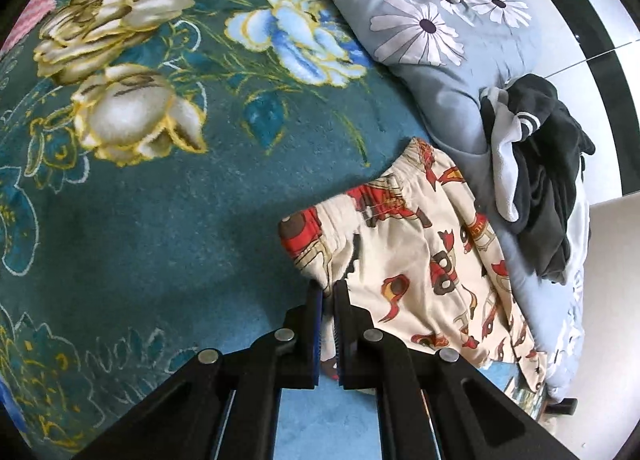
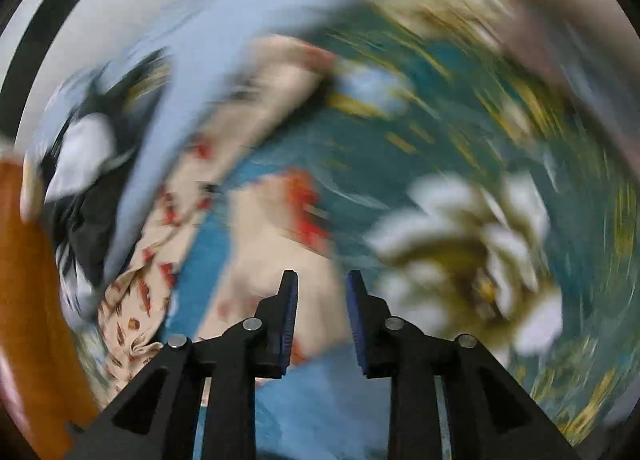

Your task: Fold clothes

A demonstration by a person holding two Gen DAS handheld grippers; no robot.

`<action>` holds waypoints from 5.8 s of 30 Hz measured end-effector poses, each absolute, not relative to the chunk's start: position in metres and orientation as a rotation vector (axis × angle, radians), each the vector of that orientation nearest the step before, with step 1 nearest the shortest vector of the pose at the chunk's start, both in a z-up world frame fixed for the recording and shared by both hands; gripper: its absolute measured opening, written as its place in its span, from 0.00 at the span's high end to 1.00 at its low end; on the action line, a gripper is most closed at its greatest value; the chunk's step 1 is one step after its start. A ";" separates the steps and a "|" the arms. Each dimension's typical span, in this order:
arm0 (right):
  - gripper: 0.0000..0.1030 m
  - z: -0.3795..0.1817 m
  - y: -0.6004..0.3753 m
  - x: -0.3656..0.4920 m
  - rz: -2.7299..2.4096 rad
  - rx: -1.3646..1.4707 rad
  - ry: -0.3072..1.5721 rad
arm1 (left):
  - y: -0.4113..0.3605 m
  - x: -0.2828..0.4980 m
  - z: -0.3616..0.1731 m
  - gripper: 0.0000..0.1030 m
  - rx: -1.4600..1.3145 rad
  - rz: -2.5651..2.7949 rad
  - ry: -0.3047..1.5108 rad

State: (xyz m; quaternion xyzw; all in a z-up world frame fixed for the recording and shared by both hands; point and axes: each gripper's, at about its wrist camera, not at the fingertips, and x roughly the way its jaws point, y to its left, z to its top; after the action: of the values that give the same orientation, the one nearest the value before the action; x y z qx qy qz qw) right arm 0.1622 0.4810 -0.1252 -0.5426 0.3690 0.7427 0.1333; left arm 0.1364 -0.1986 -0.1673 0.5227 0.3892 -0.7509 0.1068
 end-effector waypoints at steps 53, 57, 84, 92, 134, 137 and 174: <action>0.53 -0.128 0.483 0.247 2.344 -1.611 0.710 | -0.155 0.122 -0.163 0.94 1.658 -2.251 0.999; 0.53 -0.147 0.451 0.230 2.430 -1.754 0.460 | -0.157 0.127 -0.162 0.94 1.664 -2.244 1.000; 0.98 -0.094 0.523 0.191 2.547 -1.624 0.586 | -0.135 0.110 -0.167 0.94 1.669 -2.213 0.896; 0.46 -0.141 0.435 0.199 2.628 -1.880 0.364 | -0.126 0.108 -0.175 0.94 1.696 -2.216 0.879; 0.95 -0.170 0.595 0.208 2.001 -1.312 1.283 | -0.130 0.107 -0.201 0.94 1.633 -2.139 1.103; 0.96 -0.139 0.586 0.201 2.110 -1.291 1.210 | -0.130 0.108 -0.181 0.94 1.585 -2.198 1.084; 0.71 -0.131 0.587 0.172 2.180 -1.336 1.058 | -0.170 0.081 -0.167 0.81 1.625 -2.270 0.866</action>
State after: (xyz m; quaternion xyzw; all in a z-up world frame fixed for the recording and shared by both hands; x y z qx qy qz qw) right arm 0.1720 0.5868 -0.1307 -0.4743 0.3756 0.7741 0.1864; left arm 0.0811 -0.1704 -0.1670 0.5526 0.2945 -0.7720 0.1094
